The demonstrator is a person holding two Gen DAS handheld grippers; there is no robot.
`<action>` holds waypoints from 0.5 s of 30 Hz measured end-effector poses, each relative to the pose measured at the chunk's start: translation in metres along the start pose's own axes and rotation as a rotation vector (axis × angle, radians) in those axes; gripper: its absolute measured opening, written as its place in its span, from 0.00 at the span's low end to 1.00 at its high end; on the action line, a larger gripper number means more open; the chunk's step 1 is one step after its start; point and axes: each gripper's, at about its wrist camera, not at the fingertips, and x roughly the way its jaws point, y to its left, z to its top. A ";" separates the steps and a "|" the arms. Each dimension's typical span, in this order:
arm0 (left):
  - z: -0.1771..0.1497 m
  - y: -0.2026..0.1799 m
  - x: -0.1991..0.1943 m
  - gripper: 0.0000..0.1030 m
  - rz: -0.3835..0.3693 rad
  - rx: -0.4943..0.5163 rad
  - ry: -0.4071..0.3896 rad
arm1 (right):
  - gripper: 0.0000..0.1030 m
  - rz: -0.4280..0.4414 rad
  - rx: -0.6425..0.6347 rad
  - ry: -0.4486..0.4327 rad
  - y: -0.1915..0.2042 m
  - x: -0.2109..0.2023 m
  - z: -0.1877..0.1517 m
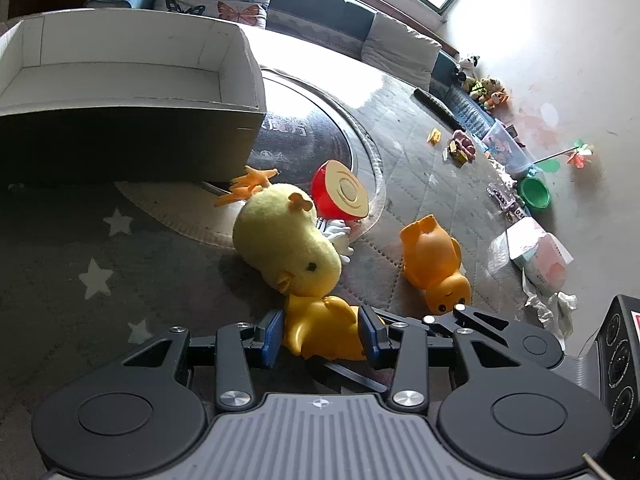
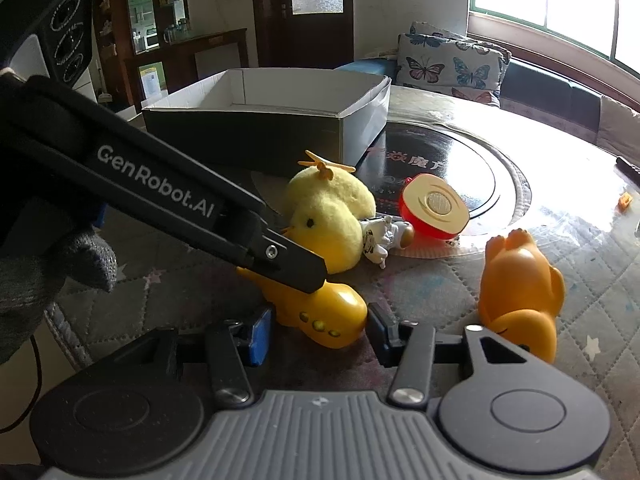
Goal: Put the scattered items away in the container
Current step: 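Close the right gripper on the yellow dotted rubber duck, then carry the duck over the white box and open the right gripper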
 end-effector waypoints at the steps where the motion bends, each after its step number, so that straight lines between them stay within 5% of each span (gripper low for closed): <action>1: 0.000 0.001 -0.001 0.41 -0.005 -0.004 -0.004 | 0.45 -0.001 -0.002 0.001 0.001 -0.001 0.000; 15: 0.021 0.006 -0.052 0.41 -0.004 0.024 -0.151 | 0.43 0.012 -0.063 -0.092 0.018 -0.016 0.042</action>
